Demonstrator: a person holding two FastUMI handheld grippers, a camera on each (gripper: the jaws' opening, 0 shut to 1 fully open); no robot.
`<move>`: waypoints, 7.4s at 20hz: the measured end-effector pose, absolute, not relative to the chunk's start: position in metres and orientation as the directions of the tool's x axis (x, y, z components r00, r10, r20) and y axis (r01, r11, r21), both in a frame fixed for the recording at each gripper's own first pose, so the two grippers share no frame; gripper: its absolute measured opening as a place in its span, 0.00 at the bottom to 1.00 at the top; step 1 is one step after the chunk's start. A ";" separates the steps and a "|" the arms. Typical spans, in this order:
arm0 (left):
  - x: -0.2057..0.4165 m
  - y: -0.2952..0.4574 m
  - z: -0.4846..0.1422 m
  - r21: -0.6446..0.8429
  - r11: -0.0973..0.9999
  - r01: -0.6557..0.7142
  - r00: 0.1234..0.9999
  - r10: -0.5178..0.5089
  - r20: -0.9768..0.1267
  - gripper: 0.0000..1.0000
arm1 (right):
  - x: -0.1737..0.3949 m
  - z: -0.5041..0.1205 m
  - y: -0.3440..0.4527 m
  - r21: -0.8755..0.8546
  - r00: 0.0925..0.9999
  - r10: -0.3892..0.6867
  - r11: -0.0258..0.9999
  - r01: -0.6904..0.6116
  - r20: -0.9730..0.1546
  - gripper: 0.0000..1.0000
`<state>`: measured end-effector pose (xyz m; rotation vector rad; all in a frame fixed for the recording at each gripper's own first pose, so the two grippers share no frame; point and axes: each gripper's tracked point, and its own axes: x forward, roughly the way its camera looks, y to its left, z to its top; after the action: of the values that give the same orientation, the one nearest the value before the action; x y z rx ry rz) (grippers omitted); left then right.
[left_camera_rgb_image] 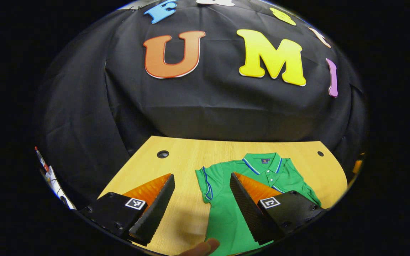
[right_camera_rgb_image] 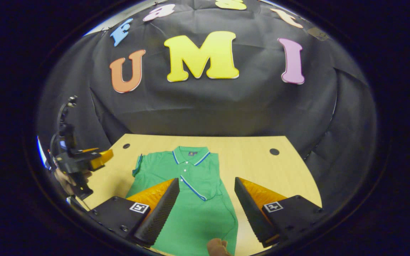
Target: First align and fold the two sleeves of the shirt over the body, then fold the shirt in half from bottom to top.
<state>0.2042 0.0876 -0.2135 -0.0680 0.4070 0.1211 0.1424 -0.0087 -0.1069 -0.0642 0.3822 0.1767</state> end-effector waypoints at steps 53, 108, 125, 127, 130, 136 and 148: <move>0.323 0.091 -0.337 0.041 0.996 -0.082 0.755 0.089 -0.650 0.03 | 0.043 -0.085 -0.043 0.000 0.917 0.023 1.000 -0.025 -0.398 1.00; 0.113 0.011 -0.159 -0.090 0.993 0.073 0.950 -0.097 -0.298 0.99 | 0.035 -0.066 -0.055 0.007 0.978 0.058 0.998 -0.058 -0.201 0.98; -0.028 0.052 -0.235 -0.011 0.998 0.068 0.889 -0.065 -0.454 0.99 | 0.020 -0.176 -0.046 -0.095 0.914 0.066 0.989 -0.113 -0.400 1.00; -0.035 0.059 -0.263 0.001 0.999 0.053 0.857 -0.046 -0.514 0.99 | 0.018 -0.204 -0.052 -0.132 0.892 0.052 0.983 -0.124 -0.450 1.00; -0.046 0.058 -0.305 -0.042 0.998 0.043 0.779 -0.060 -0.624 1.00 | 0.013 -0.251 -0.062 -0.129 0.835 0.026 0.985 -0.115 -0.549 1.00; -0.079 0.058 -0.366 -0.071 0.997 0.010 0.599 -0.063 -0.798 0.99 | -0.004 -0.332 -0.093 -0.139 0.689 -0.031 0.985 -0.101 -0.724 1.00; -0.109 0.047 -0.395 -0.058 0.998 0.009 0.381 -0.057 -0.923 0.96 | -0.028 -0.395 -0.111 -0.187 0.429 -0.128 0.977 -0.098 -0.894 1.00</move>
<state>-0.1094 0.0467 -0.3953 -0.0461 1.1792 -0.0417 -0.0276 -0.1114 -0.3949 -0.2237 1.1305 -0.0193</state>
